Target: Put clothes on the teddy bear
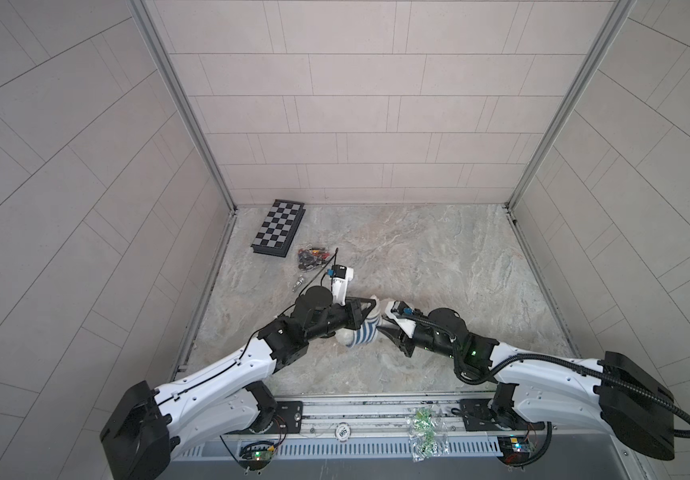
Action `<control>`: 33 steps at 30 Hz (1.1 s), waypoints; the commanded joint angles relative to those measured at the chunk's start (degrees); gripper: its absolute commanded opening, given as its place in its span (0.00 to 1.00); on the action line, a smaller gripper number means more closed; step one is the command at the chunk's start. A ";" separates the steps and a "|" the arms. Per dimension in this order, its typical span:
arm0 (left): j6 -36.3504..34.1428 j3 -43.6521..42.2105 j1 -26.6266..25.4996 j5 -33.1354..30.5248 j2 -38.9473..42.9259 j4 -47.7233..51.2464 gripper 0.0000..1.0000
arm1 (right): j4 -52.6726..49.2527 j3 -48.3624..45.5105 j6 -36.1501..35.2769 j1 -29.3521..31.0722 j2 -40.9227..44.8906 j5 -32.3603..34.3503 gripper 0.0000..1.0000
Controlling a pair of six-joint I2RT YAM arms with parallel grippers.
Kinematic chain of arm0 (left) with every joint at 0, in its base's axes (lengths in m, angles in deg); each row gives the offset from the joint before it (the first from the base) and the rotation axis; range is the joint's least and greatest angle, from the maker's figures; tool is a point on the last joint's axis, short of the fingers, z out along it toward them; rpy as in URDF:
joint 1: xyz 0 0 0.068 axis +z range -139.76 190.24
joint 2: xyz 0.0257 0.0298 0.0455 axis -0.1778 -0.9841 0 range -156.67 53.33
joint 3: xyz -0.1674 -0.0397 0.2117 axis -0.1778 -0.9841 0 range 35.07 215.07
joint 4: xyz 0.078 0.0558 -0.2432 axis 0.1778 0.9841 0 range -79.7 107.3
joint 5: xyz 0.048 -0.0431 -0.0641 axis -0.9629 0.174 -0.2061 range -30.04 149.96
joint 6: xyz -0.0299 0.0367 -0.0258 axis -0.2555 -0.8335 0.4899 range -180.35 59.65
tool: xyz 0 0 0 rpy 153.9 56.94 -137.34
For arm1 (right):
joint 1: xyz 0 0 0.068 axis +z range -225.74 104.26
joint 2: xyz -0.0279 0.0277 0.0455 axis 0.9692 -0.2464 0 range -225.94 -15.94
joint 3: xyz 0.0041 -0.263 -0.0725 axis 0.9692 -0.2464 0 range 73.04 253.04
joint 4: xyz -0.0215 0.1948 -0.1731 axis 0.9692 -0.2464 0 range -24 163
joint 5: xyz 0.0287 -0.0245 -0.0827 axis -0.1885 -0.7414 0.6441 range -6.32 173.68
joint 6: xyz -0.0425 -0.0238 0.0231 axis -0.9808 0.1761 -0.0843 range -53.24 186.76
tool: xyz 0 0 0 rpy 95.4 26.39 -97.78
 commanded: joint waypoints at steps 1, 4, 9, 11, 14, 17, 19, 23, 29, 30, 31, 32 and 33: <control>0.21 1.28 -0.64 0.58 0.33 -3.98 0.00 | 4.54 0.89 5.12 -0.58 -1.20 -3.59 0.35; 0.45 0.85 -0.73 0.32 0.24 -4.33 0.00 | 4.50 1.80 6.71 -0.94 -3.12 -4.94 0.29; 0.74 0.12 -0.89 0.11 0.73 -4.60 0.00 | 0.67 2.94 5.57 -1.03 -3.84 -2.27 0.12; 0.65 -0.13 -0.88 -0.03 0.96 -4.54 0.00 | -0.14 2.88 5.06 -1.03 -3.32 -1.48 0.05; 0.65 -0.50 -0.89 -0.18 1.29 -4.46 0.00 | -1.63 2.59 4.58 -1.03 -2.33 0.38 0.00; 0.44 -0.68 -0.88 -1.23 2.20 -3.41 0.00 | -5.64 2.92 4.93 -1.35 -1.58 4.28 0.00; -0.43 -0.65 -0.89 -3.07 3.45 -1.25 0.00 | -8.49 2.81 6.40 -2.52 -1.47 6.33 0.00; -1.78 -0.95 -0.84 -5.85 5.36 2.35 0.00 | -14.55 2.97 8.45 -4.48 -1.93 10.37 0.00; -1.05 -2.73 -0.84 -6.12 5.75 1.91 0.00 | -20.33 4.66 7.60 -5.48 -5.30 12.72 0.00; -0.92 -3.00 -0.81 -6.34 6.08 1.85 0.00 | -21.39 4.98 7.35 -5.52 -5.77 13.62 0.00; -0.85 -3.19 -0.81 -6.55 6.35 1.84 0.00 | -22.01 5.13 7.18 -5.62 -6.16 14.14 0.00; -0.89 -3.34 -0.80 -6.92 6.90 2.13 0.00 | -22.51 5.17 7.08 -5.73 -6.25 14.59 0.00; -0.92 -3.36 -0.79 -7.30 7.36 2.51 0.00 | -22.94 5.14 6.97 -5.91 -6.21 14.77 0.00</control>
